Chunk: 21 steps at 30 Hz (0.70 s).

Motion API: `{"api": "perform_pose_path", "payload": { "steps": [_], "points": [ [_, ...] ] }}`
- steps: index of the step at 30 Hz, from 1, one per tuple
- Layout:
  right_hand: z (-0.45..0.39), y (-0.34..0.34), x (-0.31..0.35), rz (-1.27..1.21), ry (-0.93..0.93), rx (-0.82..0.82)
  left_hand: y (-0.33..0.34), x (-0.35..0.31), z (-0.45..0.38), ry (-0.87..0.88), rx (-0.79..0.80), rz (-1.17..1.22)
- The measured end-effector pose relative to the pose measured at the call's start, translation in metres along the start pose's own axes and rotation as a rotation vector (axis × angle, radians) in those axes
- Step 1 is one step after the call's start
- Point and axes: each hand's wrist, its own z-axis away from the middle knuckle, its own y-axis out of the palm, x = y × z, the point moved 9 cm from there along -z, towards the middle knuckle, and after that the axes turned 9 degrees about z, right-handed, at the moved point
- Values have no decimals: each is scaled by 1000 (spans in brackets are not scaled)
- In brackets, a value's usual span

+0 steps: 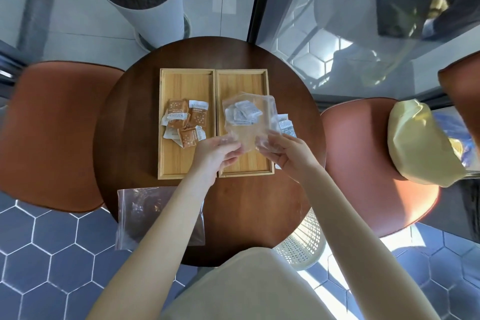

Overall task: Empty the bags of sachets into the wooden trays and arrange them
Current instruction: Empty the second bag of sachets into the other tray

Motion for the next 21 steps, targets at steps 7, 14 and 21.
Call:
{"api": "perform_pose_path", "payload": {
  "steps": [7, 14, 21],
  "points": [
    [15, 6, 9, 5, -45, 40, 5, -27, 21, 138, -6, -100],
    [28, 6, 6, 40, -75, 40, 3, -31, 42, 237, 19, -128],
    [44, 12, -5, 30, -124, 92, -10, -35, 69, 493, -47, -271]
  ]
}}
